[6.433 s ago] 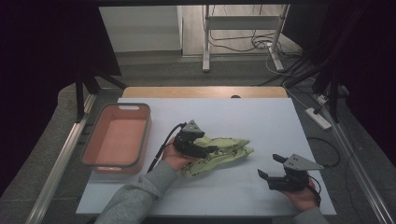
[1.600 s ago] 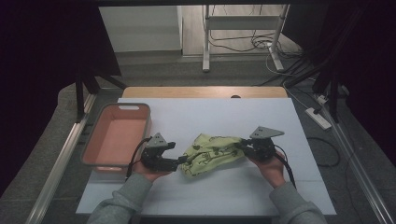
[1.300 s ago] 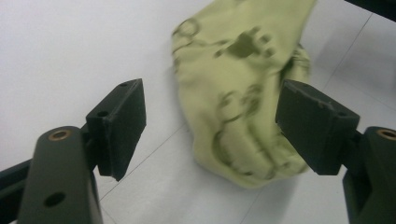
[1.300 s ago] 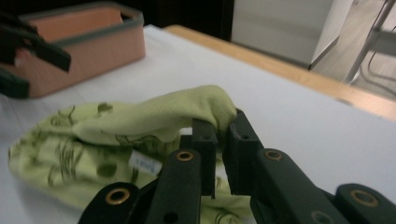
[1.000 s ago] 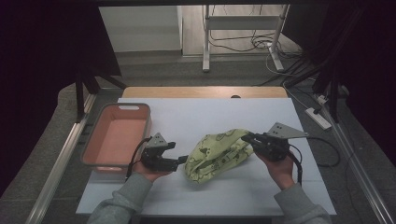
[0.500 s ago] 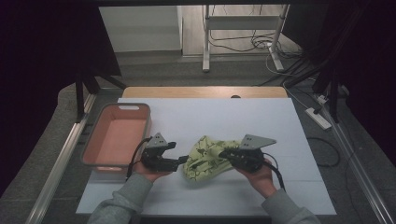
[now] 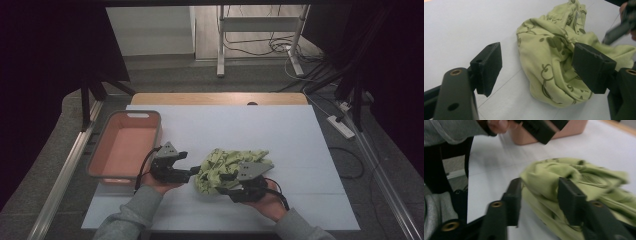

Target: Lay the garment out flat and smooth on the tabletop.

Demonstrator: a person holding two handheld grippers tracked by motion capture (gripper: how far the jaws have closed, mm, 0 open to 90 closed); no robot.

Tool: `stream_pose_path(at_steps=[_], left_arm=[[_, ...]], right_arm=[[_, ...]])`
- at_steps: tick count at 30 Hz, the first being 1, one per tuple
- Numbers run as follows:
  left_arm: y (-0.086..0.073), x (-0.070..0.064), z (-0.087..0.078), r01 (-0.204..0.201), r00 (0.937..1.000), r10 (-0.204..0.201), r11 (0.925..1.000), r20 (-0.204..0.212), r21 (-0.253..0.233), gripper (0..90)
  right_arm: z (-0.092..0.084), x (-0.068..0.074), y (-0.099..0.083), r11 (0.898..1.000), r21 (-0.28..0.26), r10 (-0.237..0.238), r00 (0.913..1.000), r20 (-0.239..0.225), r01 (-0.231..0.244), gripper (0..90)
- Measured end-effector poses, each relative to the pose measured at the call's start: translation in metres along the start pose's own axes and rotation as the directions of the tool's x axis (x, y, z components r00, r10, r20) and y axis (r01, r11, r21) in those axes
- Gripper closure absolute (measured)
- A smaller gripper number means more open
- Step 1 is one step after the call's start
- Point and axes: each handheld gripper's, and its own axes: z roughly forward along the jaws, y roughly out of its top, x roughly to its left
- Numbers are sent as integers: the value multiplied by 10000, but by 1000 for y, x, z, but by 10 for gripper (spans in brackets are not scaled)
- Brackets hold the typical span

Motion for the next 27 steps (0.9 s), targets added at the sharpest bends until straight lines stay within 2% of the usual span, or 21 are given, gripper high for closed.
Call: stream_pose_path(at_steps=[2, 5, 7, 10, 15, 18, 21, 27], left_arm=[[0, 0, 0, -3, 10000, 3, 10000, 14, 11, 248], [0, -1, 1, -31, 10000, 31, 10000, 24, 38, 248], [0, -2, 1, -46, 10000, 46, 10000, 18, 36, 248], [1, -2, 2, -67, 10000, 67, 10000, 21, 57, 248], [2, -2, 3, -66, 10000, 66, 10000, 28, 59, 248], [1, -2, 3, -51, 10000, 51, 10000, 26, 57, 247], [1, -1, 2, -41, 10000, 41, 10000, 19, 53, 247], [1, -2, 2, -37, 10000, 37, 10000, -5, 47, 247]], right_arm=[[-14, -2, -2, 9993, -382, 46, 9998, 205, -38, 489], [-33, -7, -5, 9975, -655, 295, 9972, 682, -250, 464], [-45, -15, -7, 9953, -870, 522, 9907, 1253, -414, 455], [-55, -34, -6, 9897, -1099, 1127, 9732, 2003, -920, 428], [-51, -58, -5, 9873, -956, 1473, 9560, 2536, -1267, 413], [-42, -71, -3, 9850, -738, 1703, 9497, 2628, -1562, 403], [-35, -75, -2, 9834, -677, 1801, 9514, 2500, -1684, 403], [-29, -82, 0, 9800, -481, 1990, 9481, 2479, -1931, 395]])
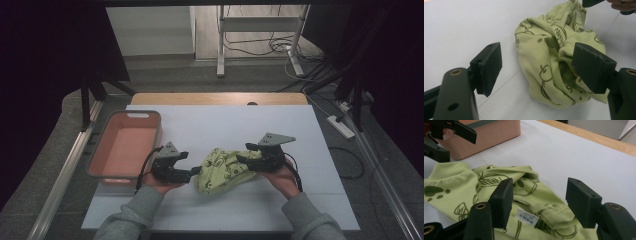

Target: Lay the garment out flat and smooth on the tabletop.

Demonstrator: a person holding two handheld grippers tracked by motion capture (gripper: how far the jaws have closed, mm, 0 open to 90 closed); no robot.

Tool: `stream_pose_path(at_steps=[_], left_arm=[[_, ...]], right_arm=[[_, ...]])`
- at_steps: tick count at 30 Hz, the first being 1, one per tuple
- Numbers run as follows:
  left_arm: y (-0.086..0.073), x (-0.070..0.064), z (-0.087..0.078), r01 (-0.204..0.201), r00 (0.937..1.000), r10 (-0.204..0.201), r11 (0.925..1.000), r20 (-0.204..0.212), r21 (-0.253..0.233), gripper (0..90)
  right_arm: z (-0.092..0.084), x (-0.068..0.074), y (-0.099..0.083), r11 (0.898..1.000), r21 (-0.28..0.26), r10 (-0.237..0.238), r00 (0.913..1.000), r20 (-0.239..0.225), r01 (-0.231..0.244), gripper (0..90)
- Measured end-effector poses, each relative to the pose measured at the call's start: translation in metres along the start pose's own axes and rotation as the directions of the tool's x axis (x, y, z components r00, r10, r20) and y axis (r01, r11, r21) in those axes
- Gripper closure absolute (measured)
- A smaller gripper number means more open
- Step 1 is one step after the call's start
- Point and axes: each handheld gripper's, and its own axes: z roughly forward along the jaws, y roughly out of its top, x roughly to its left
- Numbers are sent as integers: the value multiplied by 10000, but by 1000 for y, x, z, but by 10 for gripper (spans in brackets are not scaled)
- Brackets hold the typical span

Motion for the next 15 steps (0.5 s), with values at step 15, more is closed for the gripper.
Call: stream_pose_path(at_steps=[15], left_arm=[[0, -1, 1, -38, 10000, 38, 10000, 23, 21, 246]], right_arm=[[32, -15, 7, 9955, 928, 202, 9995, -253, -178, 339]])
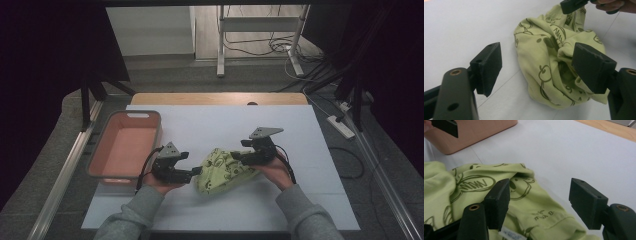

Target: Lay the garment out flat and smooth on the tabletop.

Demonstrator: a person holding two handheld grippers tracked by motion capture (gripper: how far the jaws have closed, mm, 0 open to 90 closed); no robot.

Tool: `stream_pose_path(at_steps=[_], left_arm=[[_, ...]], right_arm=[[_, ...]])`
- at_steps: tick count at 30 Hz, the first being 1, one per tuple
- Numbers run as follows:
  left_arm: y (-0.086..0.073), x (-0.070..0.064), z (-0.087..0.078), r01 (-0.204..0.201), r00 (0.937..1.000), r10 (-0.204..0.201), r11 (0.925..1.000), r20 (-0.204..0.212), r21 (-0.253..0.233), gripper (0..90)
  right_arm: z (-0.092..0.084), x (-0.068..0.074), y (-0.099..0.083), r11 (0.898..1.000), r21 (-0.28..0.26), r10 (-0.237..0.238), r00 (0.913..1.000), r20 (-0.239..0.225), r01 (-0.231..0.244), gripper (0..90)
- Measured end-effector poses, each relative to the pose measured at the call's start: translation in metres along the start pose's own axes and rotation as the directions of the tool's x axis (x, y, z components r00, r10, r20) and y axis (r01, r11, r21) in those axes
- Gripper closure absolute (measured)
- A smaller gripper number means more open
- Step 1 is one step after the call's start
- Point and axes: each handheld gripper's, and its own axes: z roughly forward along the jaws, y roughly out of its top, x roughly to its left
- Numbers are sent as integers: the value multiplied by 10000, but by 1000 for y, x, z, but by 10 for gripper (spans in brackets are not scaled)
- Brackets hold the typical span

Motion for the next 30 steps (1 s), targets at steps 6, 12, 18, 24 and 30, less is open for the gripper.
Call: stream_pose_path(at_steps=[6, 12, 18, 24, 30], left_arm=[[0, -1, 1, -6, 10000, 6, 10000, -21, 35, 246], [0, 0, 1, 4, 10000, -4, 10000, -34, 50, 246], [0, 0, -1, -1, 10000, 1, 10000, -55, -16, 247], [0, -1, -1, -49, 10000, 49, 10000, -53, -19, 247], [0, 0, -1, -29, 10000, 29, 10000, -28, -35, 247]], right_arm=[[13, -7, -1, 9985, 513, 170, 9998, -98, -165, 317], [28, -9, -10, 9895, 1424, 308, 9988, -369, -253, 286], [37, -5, -15, 9794, 2005, 336, 9984, -460, -238, 363], [35, -4, -17, 9785, 2051, 325, 9978, -569, -202, 643], [25, -1, -14, 9881, 1519, -159, 9988, -461, 228, 836]])
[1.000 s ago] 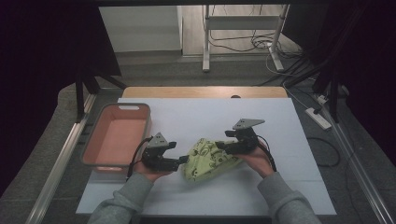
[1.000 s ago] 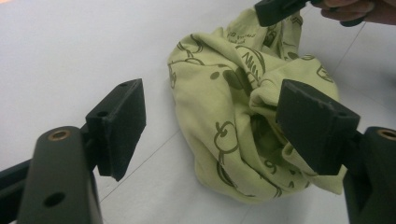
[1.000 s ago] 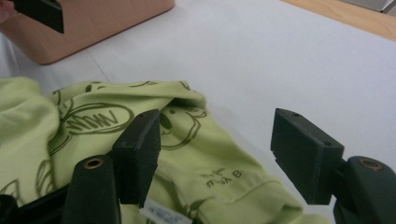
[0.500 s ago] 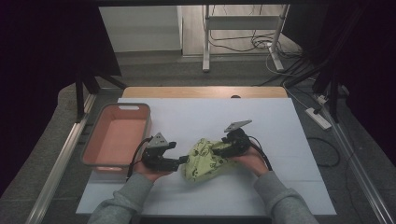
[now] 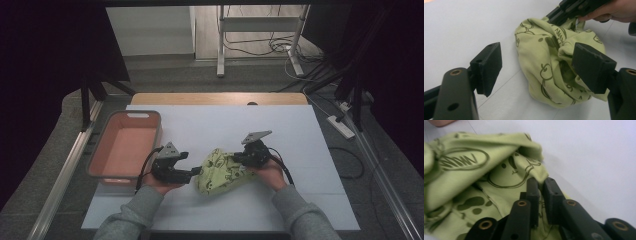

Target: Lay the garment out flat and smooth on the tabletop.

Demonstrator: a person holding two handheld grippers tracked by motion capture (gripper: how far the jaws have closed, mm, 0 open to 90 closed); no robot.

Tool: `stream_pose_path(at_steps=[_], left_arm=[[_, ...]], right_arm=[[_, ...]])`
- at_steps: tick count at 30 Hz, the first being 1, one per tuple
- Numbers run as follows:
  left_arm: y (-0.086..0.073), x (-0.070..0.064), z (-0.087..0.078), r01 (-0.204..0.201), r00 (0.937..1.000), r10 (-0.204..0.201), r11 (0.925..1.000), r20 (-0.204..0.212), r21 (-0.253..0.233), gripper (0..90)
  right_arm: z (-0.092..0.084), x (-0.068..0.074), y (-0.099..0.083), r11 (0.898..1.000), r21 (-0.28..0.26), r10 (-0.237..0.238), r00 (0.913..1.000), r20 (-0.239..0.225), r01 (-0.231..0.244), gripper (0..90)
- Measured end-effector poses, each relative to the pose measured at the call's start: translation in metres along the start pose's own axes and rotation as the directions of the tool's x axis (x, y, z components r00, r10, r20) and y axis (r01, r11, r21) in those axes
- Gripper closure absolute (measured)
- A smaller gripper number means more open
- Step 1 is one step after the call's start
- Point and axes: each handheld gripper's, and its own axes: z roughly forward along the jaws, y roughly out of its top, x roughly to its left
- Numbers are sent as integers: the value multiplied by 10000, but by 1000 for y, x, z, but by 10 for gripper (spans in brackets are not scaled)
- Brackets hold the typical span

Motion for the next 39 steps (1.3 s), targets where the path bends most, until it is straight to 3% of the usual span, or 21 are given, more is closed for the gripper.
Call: stream_pose_path(at_steps=[9, 15, 22, 32, 39], left_arm=[[1, -1, -1, -48, 10000, 48, 10000, -16, -6, 247], [1, -1, 0, -48, 10000, 48, 10000, 5, -14, 248], [1, -1, 0, -81, 10000, 81, 10000, 3, -39, 248], [1, 0, -1, -64, 10000, 64, 10000, -14, -32, 248], [1, 0, -1, -65, 10000, 65, 10000, -26, -48, 248]], right_arm=[[-22, 7, 7, 9941, -1030, -307, 9991, 297, 336, 856], [-35, 0, 6, 9862, -1648, -44, 9987, 517, 128, 858], [-52, 6, 12, 9684, -2445, -260, 9949, 975, 493, 859], [-80, 0, 16, 9413, -3370, 227, 9924, 1213, 197, 859], [-94, -2, 15, 9272, -3744, 401, 9906, 1308, 119, 859]])
